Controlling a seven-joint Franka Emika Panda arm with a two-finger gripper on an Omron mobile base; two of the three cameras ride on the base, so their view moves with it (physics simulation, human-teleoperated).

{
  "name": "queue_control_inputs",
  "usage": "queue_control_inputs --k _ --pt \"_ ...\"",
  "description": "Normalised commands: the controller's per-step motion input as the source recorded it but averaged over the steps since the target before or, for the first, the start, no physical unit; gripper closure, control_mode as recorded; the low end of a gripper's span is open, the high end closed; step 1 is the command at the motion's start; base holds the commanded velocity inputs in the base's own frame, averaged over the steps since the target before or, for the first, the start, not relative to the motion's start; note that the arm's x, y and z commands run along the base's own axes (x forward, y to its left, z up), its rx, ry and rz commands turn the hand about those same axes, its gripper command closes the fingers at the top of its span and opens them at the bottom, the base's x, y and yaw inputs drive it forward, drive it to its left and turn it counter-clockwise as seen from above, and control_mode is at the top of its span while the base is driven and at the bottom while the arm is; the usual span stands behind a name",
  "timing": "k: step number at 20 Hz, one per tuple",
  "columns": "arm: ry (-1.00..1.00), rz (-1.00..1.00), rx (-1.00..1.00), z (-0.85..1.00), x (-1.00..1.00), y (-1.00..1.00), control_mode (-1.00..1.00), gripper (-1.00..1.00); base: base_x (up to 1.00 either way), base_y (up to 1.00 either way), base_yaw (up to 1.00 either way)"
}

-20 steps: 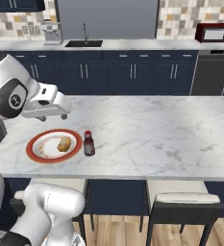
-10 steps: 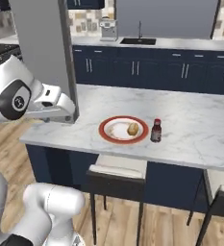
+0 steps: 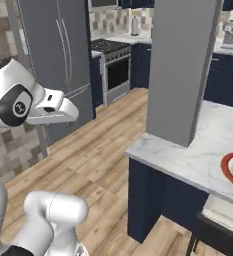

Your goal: Move the hot dog bun to the plate on the dining table and place the condiment next to that plate. Then navigate to the fridge and take the sausage and place it on the plate as well.

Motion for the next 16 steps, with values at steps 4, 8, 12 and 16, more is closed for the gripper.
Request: queue_control_inputs --k 4,8,12,16 --pt "0.00 0.00 0.00 0.00 0.00 0.00 1.00 -1.00 -0.14 0.94 0.55" --pt "0.00 0.00 0.00 0.00 0.00 0.00 1.00 -1.00 -0.14 0.85 0.49" --pt "0.00 0.00 0.00 0.00 0.00 0.00 1.00 -1.00 0.15 0.60 0.45" --pt "0.00 0.00 0.00 0.00 0.00 0.00 1.00 -1.00 0.94 0.20 0.27"
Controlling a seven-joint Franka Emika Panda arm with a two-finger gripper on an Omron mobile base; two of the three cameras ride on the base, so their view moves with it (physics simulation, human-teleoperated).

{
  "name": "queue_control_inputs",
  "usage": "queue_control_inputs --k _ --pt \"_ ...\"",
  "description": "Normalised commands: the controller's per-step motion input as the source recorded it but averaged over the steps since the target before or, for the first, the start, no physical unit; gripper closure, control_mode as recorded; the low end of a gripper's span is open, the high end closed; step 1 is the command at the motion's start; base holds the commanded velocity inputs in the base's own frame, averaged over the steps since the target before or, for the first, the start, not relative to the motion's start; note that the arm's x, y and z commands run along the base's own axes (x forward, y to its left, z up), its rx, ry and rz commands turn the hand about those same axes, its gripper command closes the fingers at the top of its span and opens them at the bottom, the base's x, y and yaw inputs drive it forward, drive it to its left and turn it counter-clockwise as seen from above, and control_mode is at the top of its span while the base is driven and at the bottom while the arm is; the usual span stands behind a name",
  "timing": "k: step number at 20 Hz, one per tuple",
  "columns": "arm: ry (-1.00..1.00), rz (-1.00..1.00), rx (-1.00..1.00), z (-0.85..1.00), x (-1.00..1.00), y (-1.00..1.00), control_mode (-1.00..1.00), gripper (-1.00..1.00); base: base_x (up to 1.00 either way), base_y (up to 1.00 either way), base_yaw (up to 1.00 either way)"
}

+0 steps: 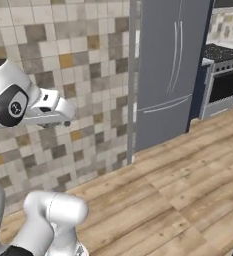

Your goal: Move the hot dog bun to the plate on the dining table and place the condiment next to that plate. Then navigate to the fridge and take the sausage and place it on the plate as well.

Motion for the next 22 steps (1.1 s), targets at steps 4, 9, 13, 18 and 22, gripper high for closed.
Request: queue_control_inputs --k 4,9,13,18,22 --pt "0.00 0.00 0.00 0.00 0.00 0.00 1.00 -1.00 1.00 0.15 -0.04" --pt "0.00 0.00 0.00 0.00 0.00 0.00 1.00 -1.00 1.00 0.08 -0.31" --pt "0.00 0.00 0.00 0.00 0.00 0.00 1.00 -1.00 1.00 0.03 -0.42" --pt "0.00 0.00 0.00 0.00 0.00 0.00 1.00 -1.00 1.00 -0.10 -0.42" --pt "0.00 0.00 0.00 0.00 0.00 0.00 1.00 -1.00 1.00 -0.33 -0.38"
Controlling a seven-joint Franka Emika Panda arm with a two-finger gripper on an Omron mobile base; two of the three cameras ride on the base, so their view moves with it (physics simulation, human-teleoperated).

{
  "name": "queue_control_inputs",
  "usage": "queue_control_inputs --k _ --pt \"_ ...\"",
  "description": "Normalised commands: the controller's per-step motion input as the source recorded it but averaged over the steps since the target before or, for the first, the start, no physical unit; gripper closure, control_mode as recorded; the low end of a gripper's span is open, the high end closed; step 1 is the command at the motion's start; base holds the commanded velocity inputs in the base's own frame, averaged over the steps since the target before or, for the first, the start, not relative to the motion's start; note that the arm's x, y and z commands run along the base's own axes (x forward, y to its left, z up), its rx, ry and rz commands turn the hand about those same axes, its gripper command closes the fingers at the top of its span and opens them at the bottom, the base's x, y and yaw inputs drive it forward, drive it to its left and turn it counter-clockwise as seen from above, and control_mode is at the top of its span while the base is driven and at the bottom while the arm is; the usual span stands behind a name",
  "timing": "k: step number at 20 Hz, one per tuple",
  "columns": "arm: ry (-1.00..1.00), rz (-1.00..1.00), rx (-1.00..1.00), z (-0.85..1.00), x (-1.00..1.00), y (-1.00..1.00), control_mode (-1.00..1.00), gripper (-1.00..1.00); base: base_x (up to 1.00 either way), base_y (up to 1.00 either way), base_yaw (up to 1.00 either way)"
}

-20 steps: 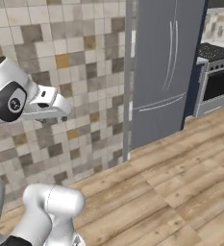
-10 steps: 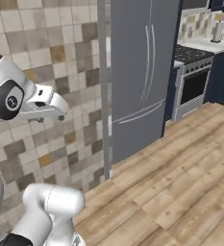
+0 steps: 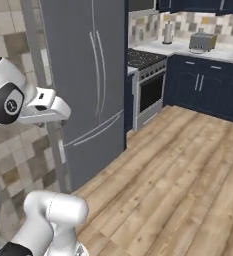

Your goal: Move the hot dog bun to the plate on the dining table and place the condiment next to that plate. Then navigate to the fridge and take the sausage and place it on the plate as well.

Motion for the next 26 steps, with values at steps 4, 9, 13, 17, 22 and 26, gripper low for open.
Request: queue_control_inputs --k 4,9,13,17,22,26 --pt "0.00 0.00 0.00 0.00 0.00 0.00 1.00 -1.00 1.00 -0.36 -0.30" --pt "0.00 0.00 0.00 0.00 0.00 0.00 1.00 -1.00 1.00 -0.33 0.01" --pt "0.00 0.00 0.00 0.00 0.00 0.00 1.00 -1.00 1.00 -0.31 0.23" --pt "0.00 0.00 0.00 0.00 0.00 0.00 1.00 -1.00 1.00 -0.27 0.47" --pt "0.00 0.00 0.00 0.00 0.00 0.00 1.00 -1.00 0.92 -0.17 0.66" --pt "0.00 0.00 0.00 0.00 0.00 0.00 1.00 -1.00 0.59 -0.17 0.71"
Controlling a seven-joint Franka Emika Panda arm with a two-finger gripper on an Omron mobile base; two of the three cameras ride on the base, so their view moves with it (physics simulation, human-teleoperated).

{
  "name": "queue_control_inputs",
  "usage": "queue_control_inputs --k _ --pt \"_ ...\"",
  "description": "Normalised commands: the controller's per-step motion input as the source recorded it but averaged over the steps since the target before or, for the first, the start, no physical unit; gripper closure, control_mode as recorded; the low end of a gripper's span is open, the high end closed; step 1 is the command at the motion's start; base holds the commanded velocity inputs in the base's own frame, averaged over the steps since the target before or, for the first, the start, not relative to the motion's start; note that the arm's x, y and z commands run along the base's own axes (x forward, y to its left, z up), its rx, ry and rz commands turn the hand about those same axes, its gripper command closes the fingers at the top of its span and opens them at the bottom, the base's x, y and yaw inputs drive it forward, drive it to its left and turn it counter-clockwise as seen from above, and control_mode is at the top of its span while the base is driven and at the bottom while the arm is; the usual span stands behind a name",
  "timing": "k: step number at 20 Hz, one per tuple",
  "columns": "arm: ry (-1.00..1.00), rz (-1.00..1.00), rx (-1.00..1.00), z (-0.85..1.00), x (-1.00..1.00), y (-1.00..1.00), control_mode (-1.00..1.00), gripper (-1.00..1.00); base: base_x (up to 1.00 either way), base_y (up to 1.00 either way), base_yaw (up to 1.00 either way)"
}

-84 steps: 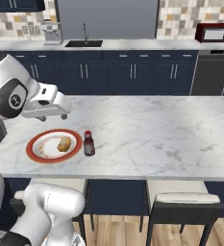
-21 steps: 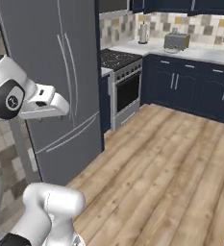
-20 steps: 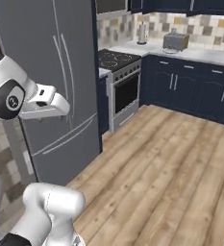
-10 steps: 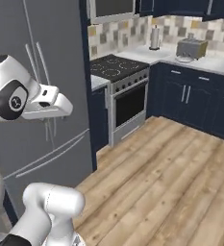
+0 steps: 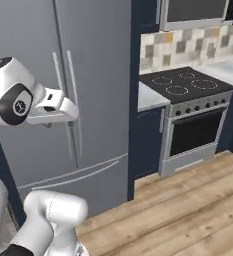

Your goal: Move the hot dog bun to the plate on the dining table and place the condiment next to that plate. Then navigate to the fridge and take the sausage and place it on the plate as well.

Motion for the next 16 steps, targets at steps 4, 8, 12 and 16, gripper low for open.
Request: queue_control_inputs --k 4,8,12,16 --pt "0.00 0.00 0.00 0.00 0.00 0.00 1.00 -1.00 0.28 -0.34 0.70" --pt "0.00 0.00 0.00 0.00 0.00 0.00 1.00 -1.00 0.17 -0.43 0.68" --pt "0.00 0.00 0.00 0.00 0.00 0.00 1.00 -1.00 0.21 -0.60 0.59" --pt "0.00 0.00 0.00 0.00 0.00 0.00 1.00 -1.00 0.22 -0.73 0.34"
